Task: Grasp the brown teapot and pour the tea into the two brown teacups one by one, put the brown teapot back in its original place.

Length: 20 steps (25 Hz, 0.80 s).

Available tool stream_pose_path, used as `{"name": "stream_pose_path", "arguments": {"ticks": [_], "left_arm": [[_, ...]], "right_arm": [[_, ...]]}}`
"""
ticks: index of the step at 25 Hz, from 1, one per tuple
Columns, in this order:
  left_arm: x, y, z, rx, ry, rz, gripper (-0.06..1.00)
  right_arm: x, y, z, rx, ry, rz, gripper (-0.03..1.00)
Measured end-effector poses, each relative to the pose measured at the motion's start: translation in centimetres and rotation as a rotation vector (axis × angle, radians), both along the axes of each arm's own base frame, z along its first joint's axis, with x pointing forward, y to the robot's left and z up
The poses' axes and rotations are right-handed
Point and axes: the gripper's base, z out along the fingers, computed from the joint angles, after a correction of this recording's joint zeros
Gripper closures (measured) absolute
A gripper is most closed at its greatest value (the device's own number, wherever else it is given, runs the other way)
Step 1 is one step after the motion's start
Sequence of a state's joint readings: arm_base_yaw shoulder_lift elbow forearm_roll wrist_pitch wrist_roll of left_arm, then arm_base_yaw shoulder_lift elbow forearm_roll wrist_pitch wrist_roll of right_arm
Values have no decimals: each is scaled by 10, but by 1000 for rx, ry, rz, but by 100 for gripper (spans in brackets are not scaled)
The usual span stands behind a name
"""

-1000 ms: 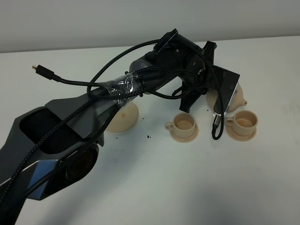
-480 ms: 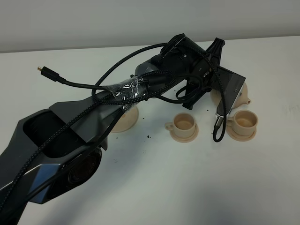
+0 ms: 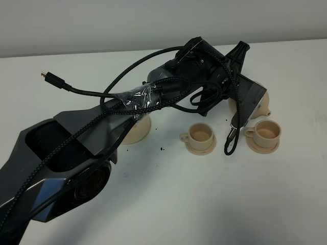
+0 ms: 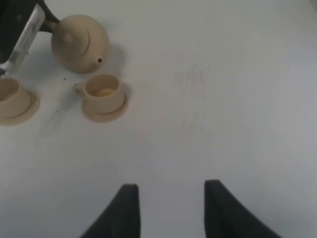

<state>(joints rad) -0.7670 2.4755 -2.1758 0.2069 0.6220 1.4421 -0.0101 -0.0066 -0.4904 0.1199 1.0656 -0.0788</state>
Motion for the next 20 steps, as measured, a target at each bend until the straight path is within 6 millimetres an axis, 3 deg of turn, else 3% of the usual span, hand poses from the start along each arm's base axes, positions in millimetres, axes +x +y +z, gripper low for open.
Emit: {"name": "stream_pose_path", "arguments": {"ticks": [20], "left_arm": [[-4,-8,0,61,-71,-121,80]], "right_arm": [[0,0,0,0,0,0,63]]}}
